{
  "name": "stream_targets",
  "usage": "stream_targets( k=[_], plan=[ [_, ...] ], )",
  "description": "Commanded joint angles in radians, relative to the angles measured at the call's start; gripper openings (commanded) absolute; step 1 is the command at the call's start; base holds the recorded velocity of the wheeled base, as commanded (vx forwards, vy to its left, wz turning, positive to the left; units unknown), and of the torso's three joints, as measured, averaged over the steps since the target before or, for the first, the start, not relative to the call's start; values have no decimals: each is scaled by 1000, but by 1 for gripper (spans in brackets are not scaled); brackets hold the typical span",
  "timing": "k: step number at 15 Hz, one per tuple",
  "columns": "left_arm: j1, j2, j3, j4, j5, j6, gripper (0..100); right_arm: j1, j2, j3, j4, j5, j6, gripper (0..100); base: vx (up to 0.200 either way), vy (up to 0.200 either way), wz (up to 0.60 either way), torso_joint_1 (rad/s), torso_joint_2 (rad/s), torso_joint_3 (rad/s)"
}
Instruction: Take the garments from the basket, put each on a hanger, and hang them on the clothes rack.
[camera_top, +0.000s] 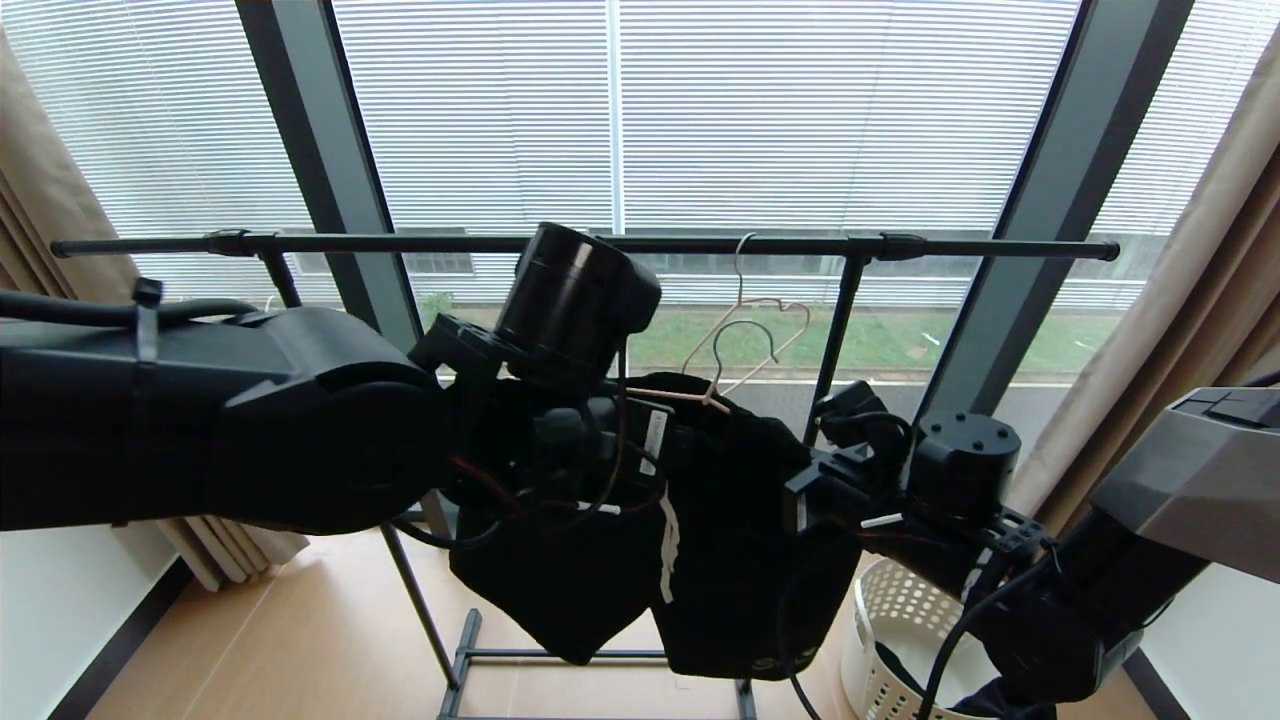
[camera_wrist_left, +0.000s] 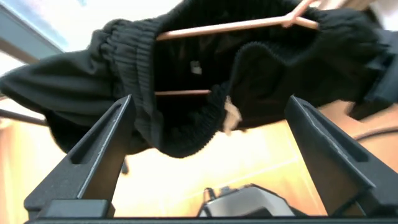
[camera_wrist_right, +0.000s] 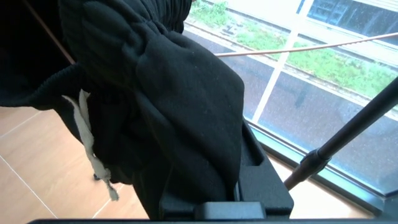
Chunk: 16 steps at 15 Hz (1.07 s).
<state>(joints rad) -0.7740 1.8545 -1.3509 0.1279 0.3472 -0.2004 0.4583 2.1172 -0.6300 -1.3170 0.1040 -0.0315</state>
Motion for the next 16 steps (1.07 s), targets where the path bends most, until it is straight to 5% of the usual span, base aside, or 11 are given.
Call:
stream_targets(
  k=[1, 3, 10, 12, 13, 14, 16],
  plan=[
    [52, -72, 21, 1, -27, 13, 100, -1, -2, 12, -1, 5, -1, 0, 0, 0, 0, 0, 0, 0],
    [107, -107, 41, 3, -83, 58, 100, -1, -14, 39, -2, 66, -4, 0, 0, 0, 0, 0, 0, 0],
    [335, -273, 291, -2, -527, 653, 100, -38, -66, 127, -1, 232, -61, 0, 0, 0, 0, 0, 0, 0],
    [366, -281, 323, -2, -712, 759, 100, -40, -76, 142, -1, 256, -68, 0, 0, 0, 0, 0, 0, 0],
    [366, -281, 323, -2, -712, 759, 100, -40, -76, 142, -1, 256, -68, 0, 0, 0, 0, 0, 0, 0],
    [368, -271, 328, -2, -809, 794, 100, -40, -80, 148, -1, 269, -70, 0, 0, 0, 0, 0, 0, 0],
    [366, -251, 349, -4, -883, 866, 100, -40, -89, 161, -1, 273, -82, 0, 0, 0, 0, 0, 0, 0]
  ],
)
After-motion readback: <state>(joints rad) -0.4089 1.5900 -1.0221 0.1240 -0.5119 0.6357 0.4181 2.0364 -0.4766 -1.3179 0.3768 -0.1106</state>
